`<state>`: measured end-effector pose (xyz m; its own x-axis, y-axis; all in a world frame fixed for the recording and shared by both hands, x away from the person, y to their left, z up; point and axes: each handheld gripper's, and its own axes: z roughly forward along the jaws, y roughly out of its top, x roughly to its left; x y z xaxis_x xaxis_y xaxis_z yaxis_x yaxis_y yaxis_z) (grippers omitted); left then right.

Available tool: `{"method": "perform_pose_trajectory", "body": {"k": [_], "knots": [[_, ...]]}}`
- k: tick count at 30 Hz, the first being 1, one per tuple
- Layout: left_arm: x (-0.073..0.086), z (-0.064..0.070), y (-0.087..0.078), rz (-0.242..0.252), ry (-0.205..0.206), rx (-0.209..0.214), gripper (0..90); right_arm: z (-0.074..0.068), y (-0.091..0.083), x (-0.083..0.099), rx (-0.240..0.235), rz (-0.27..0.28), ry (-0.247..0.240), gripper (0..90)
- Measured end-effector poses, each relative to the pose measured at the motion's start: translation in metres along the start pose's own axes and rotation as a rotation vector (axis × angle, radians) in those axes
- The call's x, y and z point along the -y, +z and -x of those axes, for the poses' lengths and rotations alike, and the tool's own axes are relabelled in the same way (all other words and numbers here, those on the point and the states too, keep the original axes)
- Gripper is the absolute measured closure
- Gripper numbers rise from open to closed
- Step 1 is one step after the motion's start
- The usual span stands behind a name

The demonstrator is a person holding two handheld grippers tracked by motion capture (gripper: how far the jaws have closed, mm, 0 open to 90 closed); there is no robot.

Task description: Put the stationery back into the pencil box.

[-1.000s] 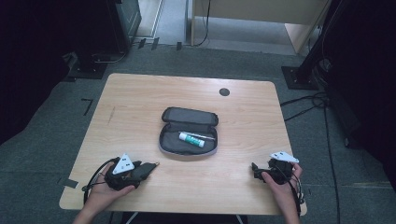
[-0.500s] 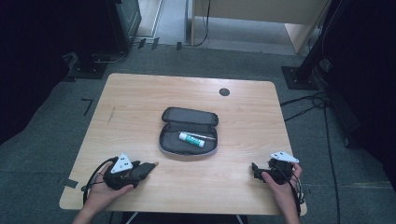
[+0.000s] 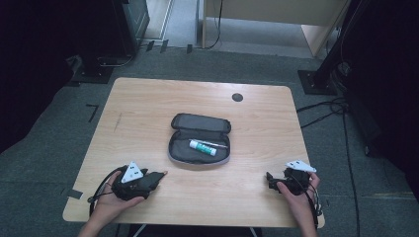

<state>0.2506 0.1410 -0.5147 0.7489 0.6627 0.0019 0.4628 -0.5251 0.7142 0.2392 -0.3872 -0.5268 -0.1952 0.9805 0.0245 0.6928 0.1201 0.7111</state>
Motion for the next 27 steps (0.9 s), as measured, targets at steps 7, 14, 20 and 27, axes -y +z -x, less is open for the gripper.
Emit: {"method": "perform_pose_trajectory", "body": {"k": [7,14,20,27], "knots": [[-0.0007,0.0002,0.0002,0.002,-0.004,-0.007,45.5,0.0000,0.0000,0.0000,0.000,0.000,0.000,0.0],[-0.0014,-0.0020,-0.0020,0.021,-0.023,0.002,50.2,0.0000,0.0000,-0.0001,-0.001,0.000,0.000,0.0],[-0.0005,-0.0034,-0.0009,0.002,-0.014,0.014,49.1,0.0000,0.0000,0.0000,0.000,0.000,0.001,0.0],[0.0009,-0.0020,-0.0024,-0.015,-0.026,-0.022,38.5,0.0000,-0.0001,0.0000,-0.001,-0.001,0.000,0.0]]}}
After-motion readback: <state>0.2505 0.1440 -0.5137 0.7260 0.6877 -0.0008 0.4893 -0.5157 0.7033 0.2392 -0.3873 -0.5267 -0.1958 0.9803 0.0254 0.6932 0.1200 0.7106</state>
